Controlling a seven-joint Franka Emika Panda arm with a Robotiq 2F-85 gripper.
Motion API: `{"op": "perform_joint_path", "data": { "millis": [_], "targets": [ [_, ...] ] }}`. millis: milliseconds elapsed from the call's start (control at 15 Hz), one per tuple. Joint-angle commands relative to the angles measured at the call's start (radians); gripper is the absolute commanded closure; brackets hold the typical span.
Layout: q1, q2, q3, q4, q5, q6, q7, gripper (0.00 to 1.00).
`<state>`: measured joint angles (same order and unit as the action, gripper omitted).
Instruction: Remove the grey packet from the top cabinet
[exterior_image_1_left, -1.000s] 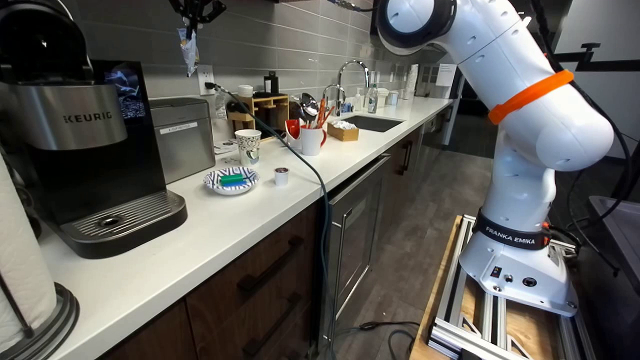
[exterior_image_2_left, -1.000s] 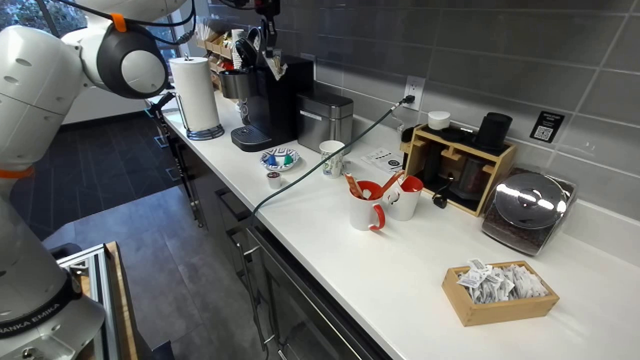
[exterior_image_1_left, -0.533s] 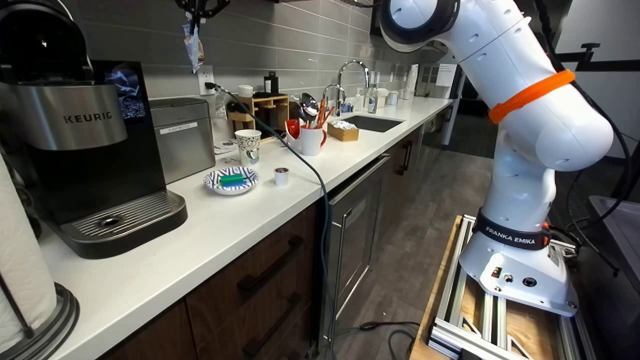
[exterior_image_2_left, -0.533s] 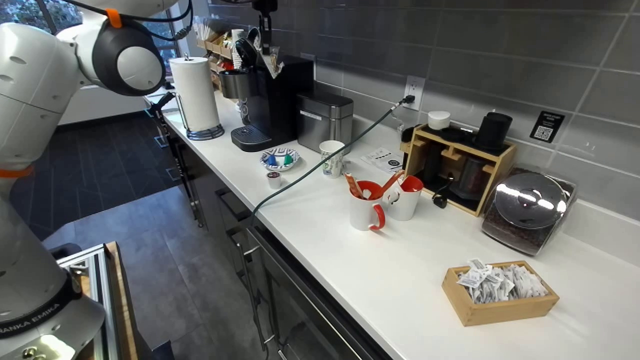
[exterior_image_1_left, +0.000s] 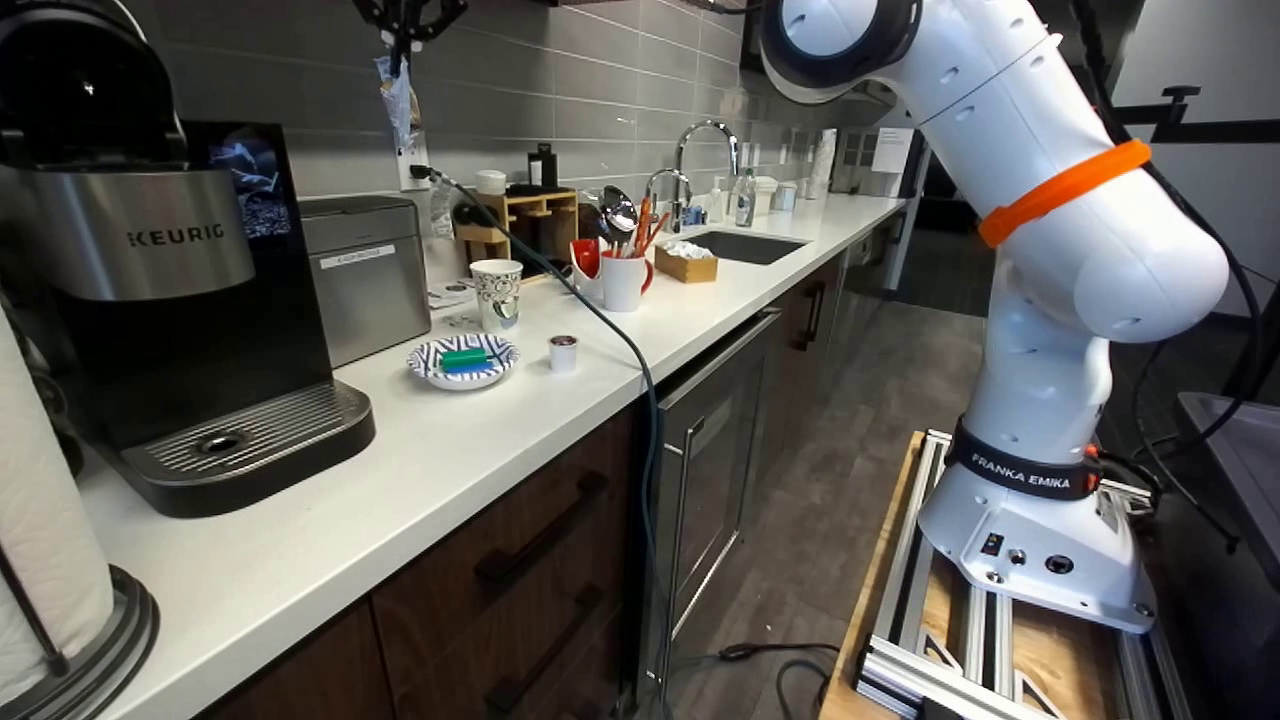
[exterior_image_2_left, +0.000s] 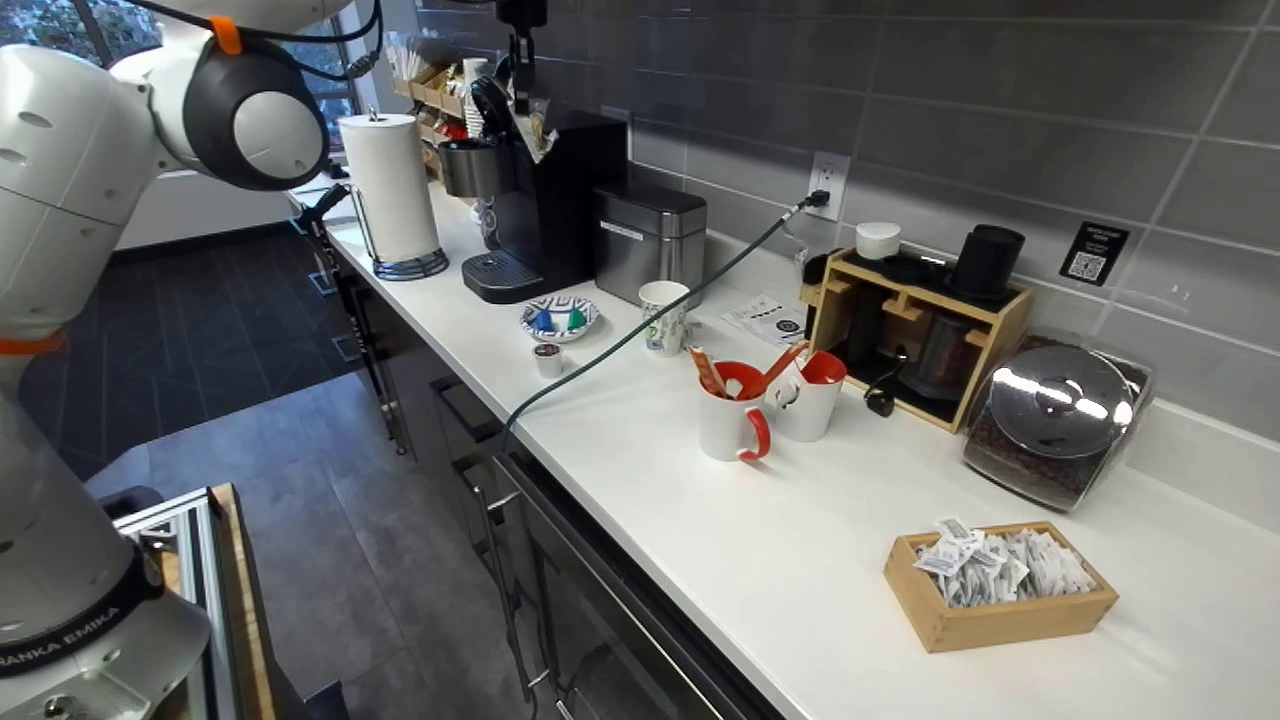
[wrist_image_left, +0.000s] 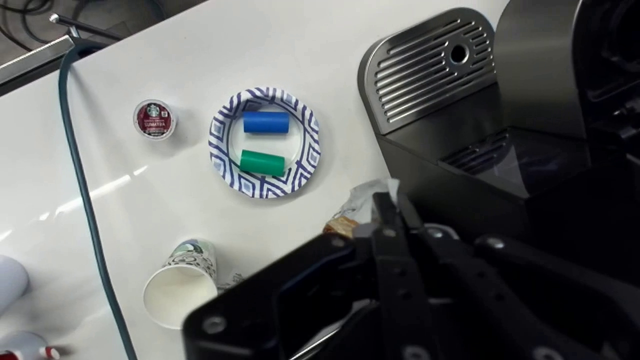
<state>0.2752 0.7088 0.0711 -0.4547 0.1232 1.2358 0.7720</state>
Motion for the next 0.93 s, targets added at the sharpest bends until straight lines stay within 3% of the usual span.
{"op": "perform_joint_path", "data": {
  "millis": [0, 267, 467, 867],
  "targets": [
    [0.007, -0.011, 0.021, 0.0, 0.043, -0.003, 0.111, 0.99],
    [0.008, -0.022, 0.052, -0.018, 0.114, 0.027, 0.34, 0.99],
    [0.012, -0.023, 0.06, -0.02, 0.13, 0.052, 0.434, 0.99],
    [0.079, -0.029, -0.006, -0.011, -0.078, 0.053, 0.191, 0.99]
  ]
}}
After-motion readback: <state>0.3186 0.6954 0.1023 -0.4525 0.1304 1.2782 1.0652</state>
